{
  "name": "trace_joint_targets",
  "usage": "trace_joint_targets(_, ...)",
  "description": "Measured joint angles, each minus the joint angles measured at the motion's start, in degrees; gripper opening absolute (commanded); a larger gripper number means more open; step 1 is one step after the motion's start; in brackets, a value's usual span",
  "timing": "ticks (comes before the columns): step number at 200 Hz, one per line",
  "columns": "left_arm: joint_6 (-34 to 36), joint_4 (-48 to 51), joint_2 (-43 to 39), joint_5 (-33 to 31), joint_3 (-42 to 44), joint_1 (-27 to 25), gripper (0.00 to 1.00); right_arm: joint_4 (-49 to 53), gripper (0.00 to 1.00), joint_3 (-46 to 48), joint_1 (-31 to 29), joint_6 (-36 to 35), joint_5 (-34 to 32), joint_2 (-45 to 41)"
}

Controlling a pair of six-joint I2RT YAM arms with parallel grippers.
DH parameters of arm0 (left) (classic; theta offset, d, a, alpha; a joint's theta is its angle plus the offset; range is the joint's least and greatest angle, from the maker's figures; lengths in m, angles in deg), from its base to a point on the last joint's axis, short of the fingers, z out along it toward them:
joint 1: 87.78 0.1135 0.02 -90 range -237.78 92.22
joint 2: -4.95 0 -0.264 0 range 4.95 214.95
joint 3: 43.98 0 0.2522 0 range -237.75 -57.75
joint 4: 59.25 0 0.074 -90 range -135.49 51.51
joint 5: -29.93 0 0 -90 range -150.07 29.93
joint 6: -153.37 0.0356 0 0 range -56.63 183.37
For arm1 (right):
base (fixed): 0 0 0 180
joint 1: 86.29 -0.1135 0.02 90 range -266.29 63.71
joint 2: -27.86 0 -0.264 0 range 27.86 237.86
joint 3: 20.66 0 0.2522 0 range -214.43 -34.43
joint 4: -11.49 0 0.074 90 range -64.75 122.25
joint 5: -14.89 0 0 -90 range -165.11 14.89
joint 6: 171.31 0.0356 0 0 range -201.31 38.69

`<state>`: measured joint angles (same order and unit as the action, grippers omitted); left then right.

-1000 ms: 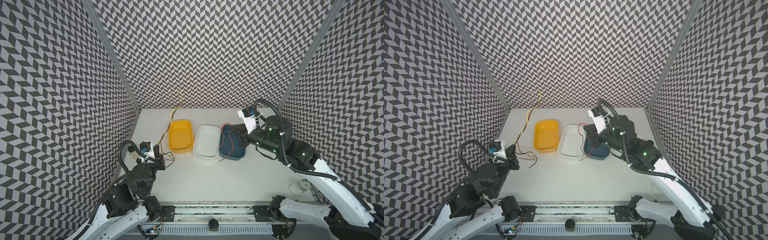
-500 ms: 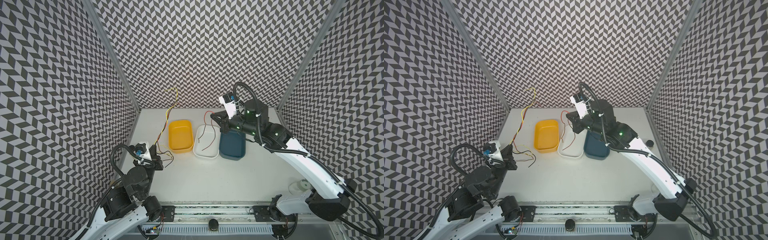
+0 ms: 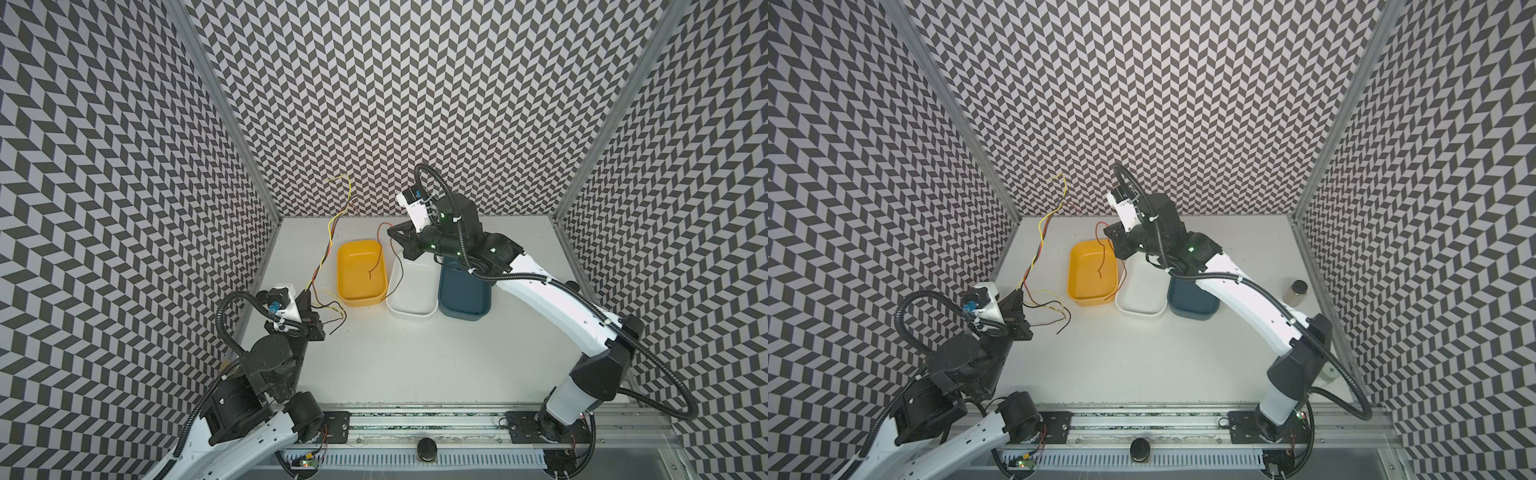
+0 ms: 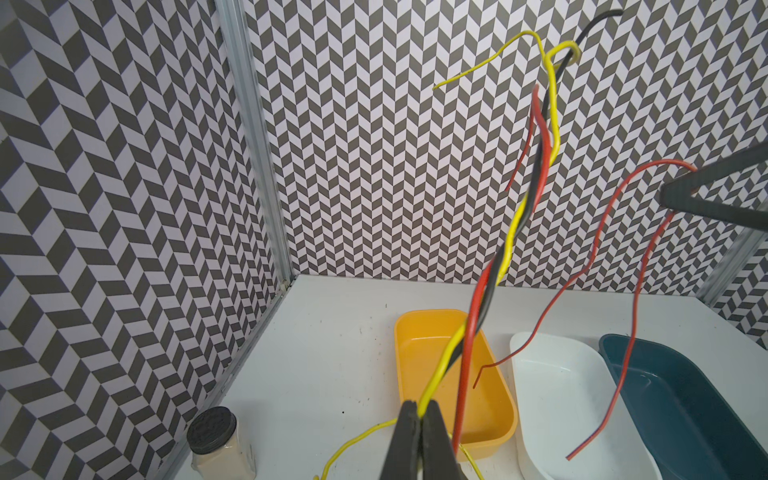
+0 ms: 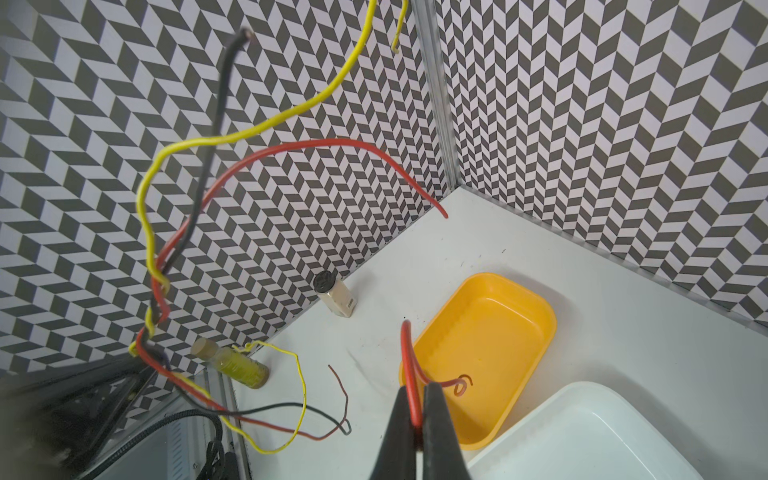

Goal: Untangle the cables
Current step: 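Carry the red wire with the right gripper over the white tub toward the yellow tub, then lower the red wire into the yellow tub with the right gripper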

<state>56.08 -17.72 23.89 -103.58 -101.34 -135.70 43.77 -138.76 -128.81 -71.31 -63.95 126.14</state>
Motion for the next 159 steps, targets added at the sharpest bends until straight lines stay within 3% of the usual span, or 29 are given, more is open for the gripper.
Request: trace_joint_targets(159,-0.02,-0.44,-0.55,1.81,0.07,0.9,0.0,-3.65,0.0,-11.58,-2.32,-0.96,-6.03,27.91)
